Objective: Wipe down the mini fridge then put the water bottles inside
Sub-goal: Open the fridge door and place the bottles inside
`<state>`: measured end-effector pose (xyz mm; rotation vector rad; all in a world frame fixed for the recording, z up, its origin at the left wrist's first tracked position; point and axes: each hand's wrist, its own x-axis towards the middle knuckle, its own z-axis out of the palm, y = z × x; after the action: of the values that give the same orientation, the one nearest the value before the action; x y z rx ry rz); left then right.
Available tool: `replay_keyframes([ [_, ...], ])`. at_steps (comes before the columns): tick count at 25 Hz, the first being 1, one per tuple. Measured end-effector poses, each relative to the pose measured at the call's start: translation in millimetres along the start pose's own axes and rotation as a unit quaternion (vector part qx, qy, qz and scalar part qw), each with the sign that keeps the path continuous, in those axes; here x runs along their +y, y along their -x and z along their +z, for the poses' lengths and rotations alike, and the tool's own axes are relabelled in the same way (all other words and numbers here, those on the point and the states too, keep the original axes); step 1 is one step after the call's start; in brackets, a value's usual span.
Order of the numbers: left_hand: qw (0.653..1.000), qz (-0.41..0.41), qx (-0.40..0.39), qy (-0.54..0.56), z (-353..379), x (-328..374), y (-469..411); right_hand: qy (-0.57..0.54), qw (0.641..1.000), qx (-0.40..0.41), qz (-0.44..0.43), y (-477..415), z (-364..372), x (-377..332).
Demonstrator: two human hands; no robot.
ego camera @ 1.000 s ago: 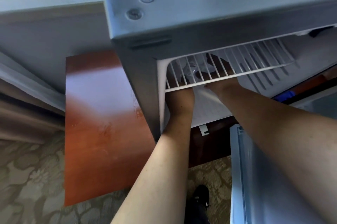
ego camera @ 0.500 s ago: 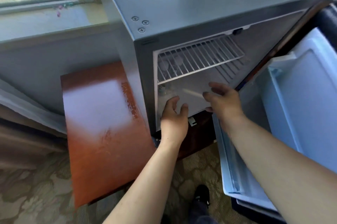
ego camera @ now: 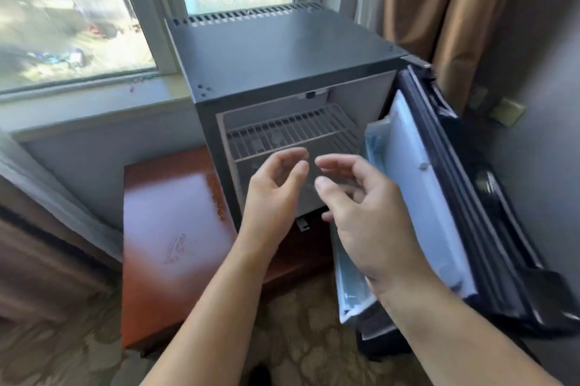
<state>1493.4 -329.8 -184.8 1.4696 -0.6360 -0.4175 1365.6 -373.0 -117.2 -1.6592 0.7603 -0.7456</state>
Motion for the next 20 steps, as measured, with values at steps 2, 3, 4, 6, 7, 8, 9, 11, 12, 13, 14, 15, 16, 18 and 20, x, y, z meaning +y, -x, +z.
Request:
replay_keyframes([
  [2,0.998,0.038,-0.049,-0.003,22,34,8,0.037,0.997,-0.023,-0.059,5,-26,-30],
  [3,0.996,0.055,-0.071,-0.003,34,49,14,0.057,0.994,-0.026,-0.084,8,-41,-41],
  [4,0.993,0.073,-0.094,-0.003,46,62,20,0.078,0.991,-0.027,-0.107,13,-58,-48],
  [6,0.983,0.118,-0.14,-0.023,71,89,30,0.132,0.981,-0.022,-0.14,20,-102,-58],
  [7,0.976,0.138,-0.161,-0.047,83,101,34,0.17,0.974,-0.012,-0.149,23,-126,-59],
  [8,0.968,0.154,-0.182,-0.076,94,110,38,0.208,0.967,-0.003,-0.148,24,-149,-56],
  [9,0.959,0.166,-0.203,-0.111,106,114,42,0.242,0.961,0.001,-0.135,25,-169,-50],
  [11,0.937,0.182,-0.232,-0.19,125,116,49,0.273,0.958,-0.01,-0.091,28,-194,-34],
  [12,0.926,0.188,-0.24,-0.223,132,115,53,0.272,0.959,-0.013,-0.076,30,-201,-25],
  [13,0.918,0.195,-0.245,-0.244,137,112,56,0.265,0.962,-0.009,-0.068,34,-205,-18],
  [14,0.913,0.199,-0.249,-0.256,140,111,58,0.26,0.964,0.002,-0.064,37,-207,-13],
  [15,0.909,0.203,-0.25,-0.265,141,112,60,0.256,0.964,0.016,-0.064,40,-208,-11],
  [16,0.906,0.204,-0.254,-0.27,140,114,59,0.256,0.964,0.029,-0.069,42,-207,-11],
  [18,0.906,0.179,-0.268,-0.274,132,121,56,0.259,0.961,0.038,-0.088,45,-197,-14],
  [20,0.907,0.146,-0.272,-0.286,116,129,46,0.262,0.958,0.031,-0.112,44,-174,-17],
])
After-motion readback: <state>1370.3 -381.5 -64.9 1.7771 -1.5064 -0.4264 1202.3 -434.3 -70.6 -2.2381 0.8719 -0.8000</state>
